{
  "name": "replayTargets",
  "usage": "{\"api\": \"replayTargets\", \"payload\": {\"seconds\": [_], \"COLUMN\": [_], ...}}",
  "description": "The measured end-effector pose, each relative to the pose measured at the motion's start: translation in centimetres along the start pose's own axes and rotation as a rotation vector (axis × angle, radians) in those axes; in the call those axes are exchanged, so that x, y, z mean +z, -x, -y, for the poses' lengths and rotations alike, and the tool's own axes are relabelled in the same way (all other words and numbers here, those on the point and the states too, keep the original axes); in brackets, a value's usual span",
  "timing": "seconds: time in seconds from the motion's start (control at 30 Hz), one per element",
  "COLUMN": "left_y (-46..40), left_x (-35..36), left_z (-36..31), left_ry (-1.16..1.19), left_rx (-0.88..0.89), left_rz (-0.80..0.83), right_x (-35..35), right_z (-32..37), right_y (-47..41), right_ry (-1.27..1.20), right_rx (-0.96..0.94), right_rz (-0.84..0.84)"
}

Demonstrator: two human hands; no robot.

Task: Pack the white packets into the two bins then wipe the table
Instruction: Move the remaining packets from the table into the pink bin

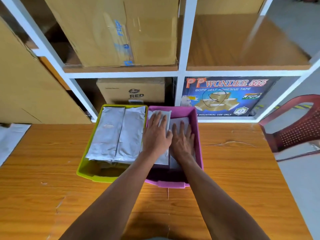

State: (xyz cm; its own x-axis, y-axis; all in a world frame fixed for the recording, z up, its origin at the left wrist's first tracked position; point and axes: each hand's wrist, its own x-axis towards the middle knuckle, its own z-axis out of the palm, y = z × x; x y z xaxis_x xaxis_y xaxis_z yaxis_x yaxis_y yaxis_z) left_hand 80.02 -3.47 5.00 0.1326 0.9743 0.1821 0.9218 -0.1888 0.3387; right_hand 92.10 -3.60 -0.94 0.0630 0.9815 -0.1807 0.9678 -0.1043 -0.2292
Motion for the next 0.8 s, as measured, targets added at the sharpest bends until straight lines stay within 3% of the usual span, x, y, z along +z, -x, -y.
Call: {"api": "replayTargets", "payload": {"seconds": [0.27, 0.43, 0.67, 0.8], "left_y": [0.5, 0.5, 0.0, -0.4], "left_x": [0.9, 1.3, 3.6, 5.2], "left_z": [0.3, 0.1, -0.5, 0.5], "left_ry": [0.0, 0.008, 0.005, -0.007], "left_rx": [0.026, 0.02, -0.025, -0.033], "left_rz": [-0.004, 0.03, 0.182, 0.31], "right_x": [4.5, 3.4, -0.3, -0.7], "right_z": [-2.1, -2.0, -2.7, -3.3], "right_y": [-2.3, -2.5, -1.4, -1.0], "right_ry": [-0.015, -0.075, -0.453, -0.432], "right_rx": [-0.018, -0.015, -0.004, -0.086], "right_rz": [0.149, 0.185, -0.043, -0.085]}}
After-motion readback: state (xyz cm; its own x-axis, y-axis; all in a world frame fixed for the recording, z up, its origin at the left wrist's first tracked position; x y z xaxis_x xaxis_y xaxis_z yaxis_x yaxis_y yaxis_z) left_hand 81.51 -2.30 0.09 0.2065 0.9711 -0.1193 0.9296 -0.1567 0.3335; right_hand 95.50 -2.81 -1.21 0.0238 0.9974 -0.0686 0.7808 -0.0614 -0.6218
